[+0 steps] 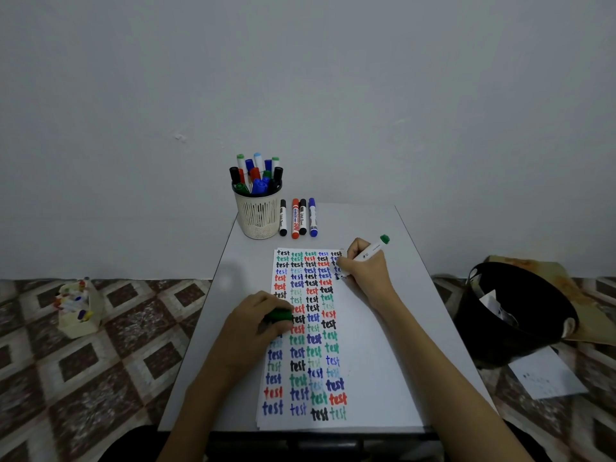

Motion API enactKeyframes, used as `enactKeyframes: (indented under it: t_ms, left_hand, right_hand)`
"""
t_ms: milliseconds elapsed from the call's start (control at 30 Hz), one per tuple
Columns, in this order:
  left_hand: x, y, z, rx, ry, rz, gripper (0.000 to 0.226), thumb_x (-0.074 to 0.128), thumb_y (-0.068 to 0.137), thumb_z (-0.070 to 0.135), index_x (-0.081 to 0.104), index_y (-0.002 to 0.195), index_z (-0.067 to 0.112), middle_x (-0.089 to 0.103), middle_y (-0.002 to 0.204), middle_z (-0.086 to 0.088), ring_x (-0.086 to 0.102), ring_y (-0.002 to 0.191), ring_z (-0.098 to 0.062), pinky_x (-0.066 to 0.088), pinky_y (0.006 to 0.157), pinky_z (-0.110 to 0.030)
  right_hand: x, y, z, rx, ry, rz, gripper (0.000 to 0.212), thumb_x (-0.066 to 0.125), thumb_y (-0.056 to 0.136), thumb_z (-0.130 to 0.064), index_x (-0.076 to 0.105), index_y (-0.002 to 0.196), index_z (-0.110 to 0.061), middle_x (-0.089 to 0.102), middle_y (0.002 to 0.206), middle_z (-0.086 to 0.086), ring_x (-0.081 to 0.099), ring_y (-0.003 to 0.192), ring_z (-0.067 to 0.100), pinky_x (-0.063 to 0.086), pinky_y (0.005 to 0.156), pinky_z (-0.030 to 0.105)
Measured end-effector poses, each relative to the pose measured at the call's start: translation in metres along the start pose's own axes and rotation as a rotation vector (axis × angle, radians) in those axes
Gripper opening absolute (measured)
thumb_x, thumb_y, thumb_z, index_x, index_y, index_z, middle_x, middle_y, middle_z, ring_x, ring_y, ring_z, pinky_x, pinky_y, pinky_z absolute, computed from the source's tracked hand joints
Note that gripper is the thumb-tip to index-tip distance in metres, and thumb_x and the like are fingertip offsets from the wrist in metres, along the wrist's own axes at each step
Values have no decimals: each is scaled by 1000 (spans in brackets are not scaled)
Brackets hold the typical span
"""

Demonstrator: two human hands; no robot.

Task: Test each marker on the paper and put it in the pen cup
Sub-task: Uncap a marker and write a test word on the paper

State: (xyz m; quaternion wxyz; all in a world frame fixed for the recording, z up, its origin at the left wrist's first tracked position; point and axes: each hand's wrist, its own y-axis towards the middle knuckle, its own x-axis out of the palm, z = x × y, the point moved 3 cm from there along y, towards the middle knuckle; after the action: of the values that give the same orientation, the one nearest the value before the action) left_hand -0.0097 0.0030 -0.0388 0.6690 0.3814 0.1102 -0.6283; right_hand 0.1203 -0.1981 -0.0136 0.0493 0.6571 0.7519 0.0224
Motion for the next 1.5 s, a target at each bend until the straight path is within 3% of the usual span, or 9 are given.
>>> enactKeyframes:
  t_ms: [167, 267, 500, 667, 867, 1000, 1167, 1333, 1500]
  left_hand:
    - [-1, -1, 0, 0, -8, 1, 36, 53, 79, 53, 64, 102, 28, 58, 98, 16, 56, 94, -2, 50, 78, -23]
    - [-1, 0, 0, -5, -4, -1, 37, 53, 79, 53, 64, 103, 27, 58, 98, 16, 56, 93, -2, 50, 78, -24]
    - [-1, 0, 3, -21, 12, -2, 39, 52, 78, 55, 64, 103, 27, 58, 98, 16, 55, 93, -2, 49, 77, -20]
    - [-1, 0, 3, -18, 28, -10, 38, 52, 79, 54, 64, 103, 27, 58, 97, 15, 55, 93, -2, 47, 77, -15]
    - [-1, 1, 3, -26, 49, -9, 41, 51, 78, 56, 64, 102, 26, 58, 96, 16, 53, 93, 1, 41, 75, -7]
    - [-1, 1, 2, -21, 49, -9, 40, 52, 78, 56, 64, 102, 26, 58, 96, 16, 54, 93, -1, 44, 76, -11]
    - [-1, 0, 1, -26, 43, -7, 39, 52, 78, 56, 64, 102, 27, 58, 97, 17, 54, 93, -1, 45, 77, -14]
    - [-1, 1, 3, -24, 48, -5, 38, 52, 78, 55, 64, 102, 28, 58, 96, 17, 55, 91, 0, 46, 76, -15]
    - [-2, 2, 3, -18, 44, 1, 40, 52, 77, 56, 65, 101, 27, 59, 96, 15, 55, 91, 0, 47, 77, -17]
  right_hand:
    - [-1, 3, 4, -28, -53, -9, 33, 62, 78, 14, 43, 62, -9, 55, 63, 7, 65, 61, 16, 49, 48, 24]
    - [0, 1, 3, -30, -65, -19, 33, 61, 77, 17, 43, 63, -7, 53, 61, 6, 60, 51, 7, 45, 44, 20]
    - [3, 1, 3, -43, -132, -36, 30, 60, 78, 14, 42, 66, -7, 55, 65, 8, 64, 58, 6, 47, 47, 19]
    - [0, 1, 0, -67, -90, -22, 35, 58, 78, 18, 40, 64, -8, 51, 62, 4, 58, 50, 0, 44, 46, 17]
    - [3, -1, 2, -60, -132, -56, 33, 60, 80, 13, 40, 65, -9, 55, 64, 3, 64, 58, 2, 46, 48, 18]
    - [1, 0, 1, -38, -106, -45, 35, 61, 78, 16, 40, 64, -8, 53, 57, 0, 61, 53, 3, 47, 47, 18]
    - [-1, 0, 2, -43, -86, -26, 35, 60, 79, 17, 39, 64, -8, 52, 63, 6, 63, 55, 4, 48, 47, 18]
    - [-1, 0, 4, -62, -85, -32, 35, 60, 81, 14, 39, 65, -9, 55, 68, 8, 69, 70, 18, 52, 52, 25]
    - [0, 0, 3, -54, -110, -31, 37, 62, 78, 14, 39, 63, -10, 53, 65, 10, 65, 63, 16, 51, 51, 25]
